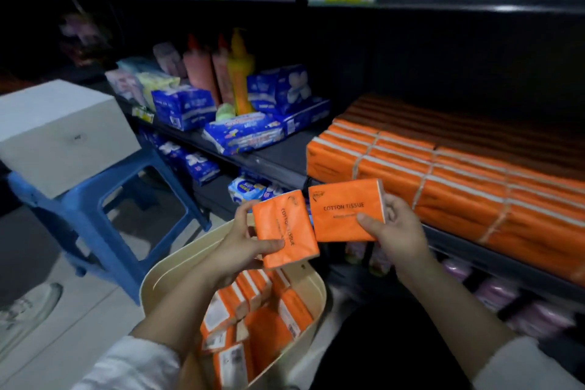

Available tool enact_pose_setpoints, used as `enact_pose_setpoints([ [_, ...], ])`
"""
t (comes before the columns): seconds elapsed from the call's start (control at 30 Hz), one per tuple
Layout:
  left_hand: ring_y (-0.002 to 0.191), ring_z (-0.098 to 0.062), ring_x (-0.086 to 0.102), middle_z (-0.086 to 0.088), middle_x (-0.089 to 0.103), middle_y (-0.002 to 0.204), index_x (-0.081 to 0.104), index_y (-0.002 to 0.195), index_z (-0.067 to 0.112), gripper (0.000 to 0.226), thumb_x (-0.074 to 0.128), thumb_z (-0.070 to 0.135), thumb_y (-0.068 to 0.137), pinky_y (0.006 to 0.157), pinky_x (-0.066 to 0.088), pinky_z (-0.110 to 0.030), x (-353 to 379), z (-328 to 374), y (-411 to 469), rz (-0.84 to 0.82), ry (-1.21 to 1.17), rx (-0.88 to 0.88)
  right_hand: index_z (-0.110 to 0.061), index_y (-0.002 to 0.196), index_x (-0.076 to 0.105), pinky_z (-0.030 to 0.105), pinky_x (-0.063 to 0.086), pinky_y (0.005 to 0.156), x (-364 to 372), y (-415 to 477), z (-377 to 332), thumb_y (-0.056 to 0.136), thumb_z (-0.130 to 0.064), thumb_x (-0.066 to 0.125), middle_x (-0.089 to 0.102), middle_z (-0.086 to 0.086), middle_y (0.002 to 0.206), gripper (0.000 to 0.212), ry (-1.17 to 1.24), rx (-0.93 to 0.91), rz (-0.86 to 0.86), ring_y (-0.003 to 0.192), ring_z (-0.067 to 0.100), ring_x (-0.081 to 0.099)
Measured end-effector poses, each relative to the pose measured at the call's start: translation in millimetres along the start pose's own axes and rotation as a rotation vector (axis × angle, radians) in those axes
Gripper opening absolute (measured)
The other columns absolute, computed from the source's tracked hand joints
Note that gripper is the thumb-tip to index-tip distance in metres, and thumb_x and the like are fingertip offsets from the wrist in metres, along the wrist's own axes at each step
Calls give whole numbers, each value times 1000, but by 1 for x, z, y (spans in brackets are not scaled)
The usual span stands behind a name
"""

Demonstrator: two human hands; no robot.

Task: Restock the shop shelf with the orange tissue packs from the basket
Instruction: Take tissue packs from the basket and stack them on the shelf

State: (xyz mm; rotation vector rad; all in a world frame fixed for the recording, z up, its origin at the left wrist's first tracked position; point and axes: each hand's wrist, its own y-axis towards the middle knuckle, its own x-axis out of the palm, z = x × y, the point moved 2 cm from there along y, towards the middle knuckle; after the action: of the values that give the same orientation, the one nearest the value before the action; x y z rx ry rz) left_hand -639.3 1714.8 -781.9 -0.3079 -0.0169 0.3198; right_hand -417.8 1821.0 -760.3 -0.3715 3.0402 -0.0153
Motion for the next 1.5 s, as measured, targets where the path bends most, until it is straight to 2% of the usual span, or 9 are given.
enact_pose_setpoints([
  [0.37, 78, -19, 56, -1, 49, 93, 37, 97, 25, 28, 60, 12, 89, 73, 52, -47, 144, 72, -20, 50, -76, 252, -24, 96, 57, 38, 48, 93, -151, -44, -67, 87, -8, 61, 66, 6, 105, 19, 72, -188, 287, 97, 22, 63],
  [0.57, 71, -19, 54, -8, 49, 94, 39, 101, 27, 30, 55, 4, 90, 58, 50, -33, 229, 97, -31, -54, -176, 263, -23, 100, 54, 21, 50, 71, -248, -75, -74, 89, -8, 59, 67, -1, 94, 20, 254, -161, 433, 85, 12, 64],
  [0.7, 83, -18, 62, -3, 61, 101, 47, 122, 26, 39, 52, 3, 91, 63, 57, -34, 285, 107, -35, -248, -271, 184, -25, 99, 54, 29, 52, 80, -309, -95, -72, 90, -12, 59, 67, 1, 99, 17, 317, -134, 542, 90, 15, 65],
  [0.8, 90, -17, 62, -6, 66, 99, 58, 109, 14, 19, 52, 9, 92, 57, 57, -28, 325, 110, -35, -319, -296, 119, -22, 107, 55, 27, 51, 74, -352, -104, -68, 91, -16, 57, 66, 2, 106, 18, 335, -132, 643, 93, 15, 64],
  [0.93, 89, -17, 62, -6, 67, 94, 60, 98, 15, 10, 51, 18, 95, 76, 50, -32, 382, 117, -33, -329, -281, 104, -17, 112, 53, 29, 52, 74, -405, -108, -64, 92, -14, 55, 66, 3, 103, 20, 360, -175, 742, 90, 15, 65],
  [1.03, 69, -9, 64, 1, 69, 76, 59, 89, 17, 19, 46, 26, 98, 64, 48, -27, 423, 124, -32, -307, -203, 191, -15, 112, 53, 32, 52, 84, -439, -110, -57, 93, -11, 54, 66, 2, 103, 19, 359, -207, 796, 93, 14, 65],
  [1.13, 58, -2, 65, 7, 70, 62, 61, 80, 13, 31, 39, 19, 100, 73, 50, -33, 461, 129, -31, -331, -125, 303, -15, 115, 52, 37, 51, 89, -468, -111, -42, 94, -13, 53, 65, 4, 108, 22, 359, -196, 849, 100, 19, 63],
  [1.3, 82, -14, 64, -3, 69, 87, 59, 91, 17, 13, 48, 22, 96, 81, 50, -36, 507, 126, -12, -347, -63, 311, -12, 120, 52, 41, 52, 85, -513, -108, -9, 93, -16, 55, 66, 8, 111, 28, 335, -142, 952, 99, 24, 65],
  [1.5, 100, -26, 61, -9, 64, 109, 50, 110, 16, 26, 60, 28, 90, 94, 48, -42, 532, 110, 31, -264, 290, 434, -12, 118, 51, 29, 50, 67, -550, -86, 28, 92, -15, 57, 64, 7, 106, 27, 194, -44, 1010, 93, 20, 63],
])
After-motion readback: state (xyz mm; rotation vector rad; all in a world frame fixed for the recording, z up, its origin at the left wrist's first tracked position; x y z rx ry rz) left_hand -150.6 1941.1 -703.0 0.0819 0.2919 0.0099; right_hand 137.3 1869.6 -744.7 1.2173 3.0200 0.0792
